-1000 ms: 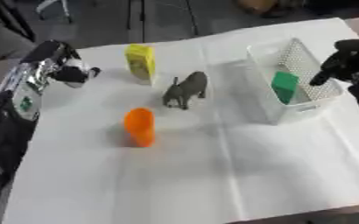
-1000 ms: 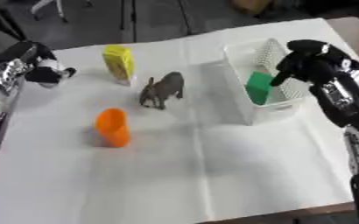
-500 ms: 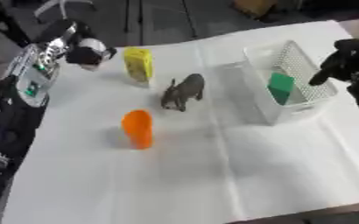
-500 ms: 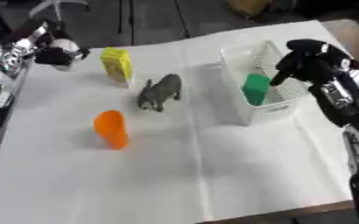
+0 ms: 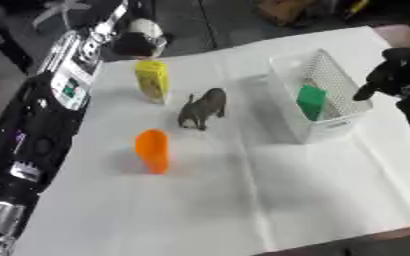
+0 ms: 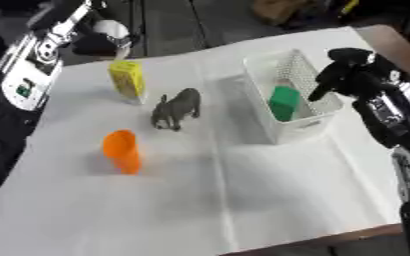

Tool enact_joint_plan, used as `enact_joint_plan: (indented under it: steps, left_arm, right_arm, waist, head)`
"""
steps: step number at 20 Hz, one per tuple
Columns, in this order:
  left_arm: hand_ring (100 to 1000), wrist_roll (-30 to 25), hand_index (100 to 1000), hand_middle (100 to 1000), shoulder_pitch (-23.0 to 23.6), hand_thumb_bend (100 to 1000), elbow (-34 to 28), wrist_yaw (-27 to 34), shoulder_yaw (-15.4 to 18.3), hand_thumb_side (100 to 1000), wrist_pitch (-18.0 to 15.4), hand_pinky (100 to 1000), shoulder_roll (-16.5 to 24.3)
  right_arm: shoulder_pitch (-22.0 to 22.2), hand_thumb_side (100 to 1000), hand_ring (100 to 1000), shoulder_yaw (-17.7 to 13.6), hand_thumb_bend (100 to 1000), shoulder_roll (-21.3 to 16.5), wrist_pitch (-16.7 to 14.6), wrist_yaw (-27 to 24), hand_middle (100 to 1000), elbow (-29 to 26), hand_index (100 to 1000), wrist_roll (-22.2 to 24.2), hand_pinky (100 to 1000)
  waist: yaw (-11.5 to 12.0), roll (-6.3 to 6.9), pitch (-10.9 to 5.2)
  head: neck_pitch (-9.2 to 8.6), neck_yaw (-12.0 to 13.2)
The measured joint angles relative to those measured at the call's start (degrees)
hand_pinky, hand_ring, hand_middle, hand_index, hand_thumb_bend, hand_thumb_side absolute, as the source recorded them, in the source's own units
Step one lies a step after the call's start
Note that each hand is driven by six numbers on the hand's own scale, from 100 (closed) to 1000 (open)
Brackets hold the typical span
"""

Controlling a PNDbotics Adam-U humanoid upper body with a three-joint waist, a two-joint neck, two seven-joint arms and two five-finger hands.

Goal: Pick up objects on the table and place them in the box.

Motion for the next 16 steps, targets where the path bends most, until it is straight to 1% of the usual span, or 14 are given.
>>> enact_joint_plan:
  steps: [6, 8, 10, 13, 16]
  left_arm:
    - [242, 2.18, 560, 398, -0.54, 335, 0.07, 0.64, -1.69, 378, -2.62, 324, -2.23]
    - [242, 2.90, 561, 398, -0.86, 335, 0.02, 1.14, -2.22, 379, -3.80, 326, -2.78]
    - [247, 3.67, 560, 402, -1.26, 353, 0.01, 1.66, -2.67, 385, -5.11, 331, -3.51]
    - [250, 5.01, 560, 403, -2.02, 358, 0.03, 2.15, -3.18, 387, -7.23, 334, -4.42]
    - [250, 6.05, 560, 403, -2.32, 358, 0.50, 2.32, -3.32, 387, -8.74, 334, -4.91]
  right_arm:
    - [-0.55, 646, 565, 0.55, 158, 0.00, 0.00, -0.18, 626, 0.00, 863, 0.51, 586]
    - [-0.71, 646, 564, 0.59, 158, 0.00, -0.01, -0.20, 626, -0.01, 863, 0.69, 586]
    - [-1.01, 647, 564, 0.75, 159, 0.00, -0.04, -0.23, 626, -0.01, 863, 0.91, 586]
    - [-2.04, 647, 563, 1.27, 160, 0.00, -0.12, -0.36, 626, -0.13, 863, 1.34, 586]
    - [-2.61, 647, 563, 1.60, 160, 0.00, -0.05, -0.46, 626, -0.18, 863, 1.66, 586]
  waist:
    - [-1.28, 0.00, 0.00]
    - [-2.37, 0.00, 0.00]
    - [-2.95, 0.01, 0.05]
    - [-5.86, 0.02, 0.11]
    - [-6.13, 0.02, 0.27]
  head:
    - [-0.17, 0.50]
    - [-0.56, 0.74]
    - [-0.92, 0.94]
    - [-1.62, 1.38]
    - [-2.04, 1.67]
